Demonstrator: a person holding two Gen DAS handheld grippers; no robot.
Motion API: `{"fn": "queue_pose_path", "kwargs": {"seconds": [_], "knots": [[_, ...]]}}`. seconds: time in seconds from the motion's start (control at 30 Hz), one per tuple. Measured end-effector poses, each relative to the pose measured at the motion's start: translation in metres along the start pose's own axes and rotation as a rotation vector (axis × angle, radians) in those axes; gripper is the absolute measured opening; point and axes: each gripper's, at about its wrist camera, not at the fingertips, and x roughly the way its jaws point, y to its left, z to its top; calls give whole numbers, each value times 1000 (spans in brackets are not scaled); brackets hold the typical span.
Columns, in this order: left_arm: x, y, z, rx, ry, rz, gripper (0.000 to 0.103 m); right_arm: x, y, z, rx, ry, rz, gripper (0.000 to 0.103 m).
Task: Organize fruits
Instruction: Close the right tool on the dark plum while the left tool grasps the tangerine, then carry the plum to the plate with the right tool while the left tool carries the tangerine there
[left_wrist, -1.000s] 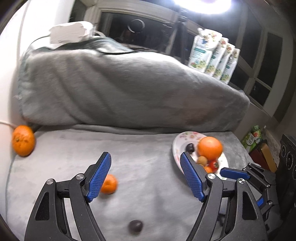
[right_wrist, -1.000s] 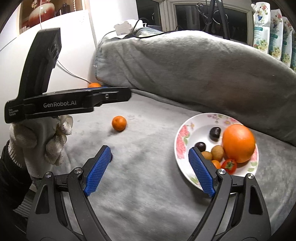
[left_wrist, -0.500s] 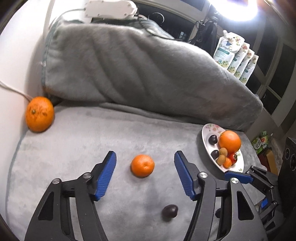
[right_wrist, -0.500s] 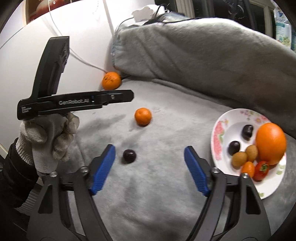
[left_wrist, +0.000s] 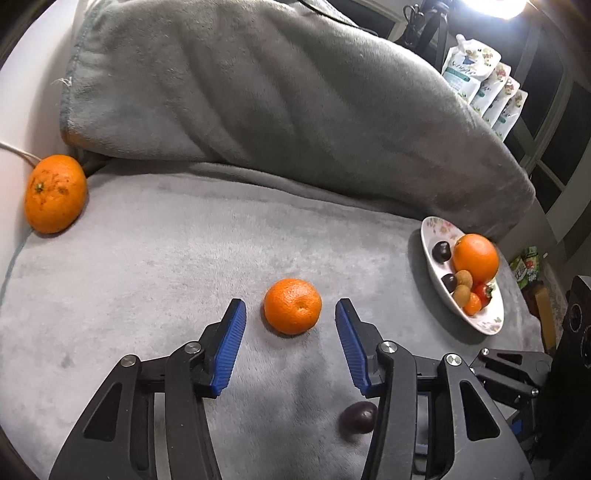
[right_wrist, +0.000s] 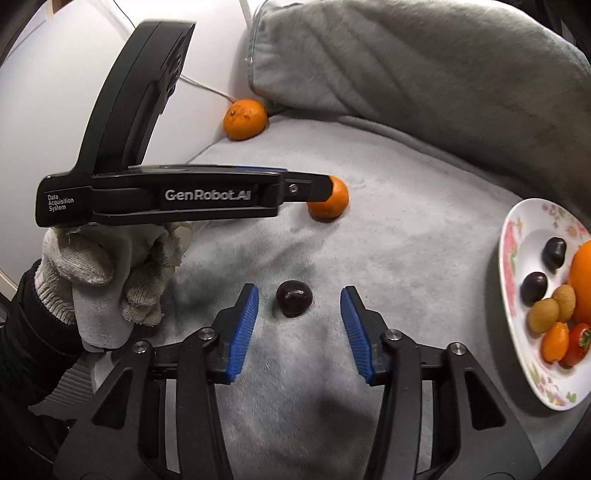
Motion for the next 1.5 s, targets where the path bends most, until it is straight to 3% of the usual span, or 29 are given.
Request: {"fn": "queue_pose_path", "kwargs": {"seconds": [0.57, 0.83, 1.5], "knots": [[27, -8, 3, 24, 49, 23, 37, 19, 4, -2, -3, 45, -2, 38], [29, -8, 4, 18, 46, 23, 36, 22, 11, -3, -25, 48, -11, 25], [0, -16, 7, 36, 2, 18, 35, -20, 1, -15, 40, -45, -14, 25]]}}
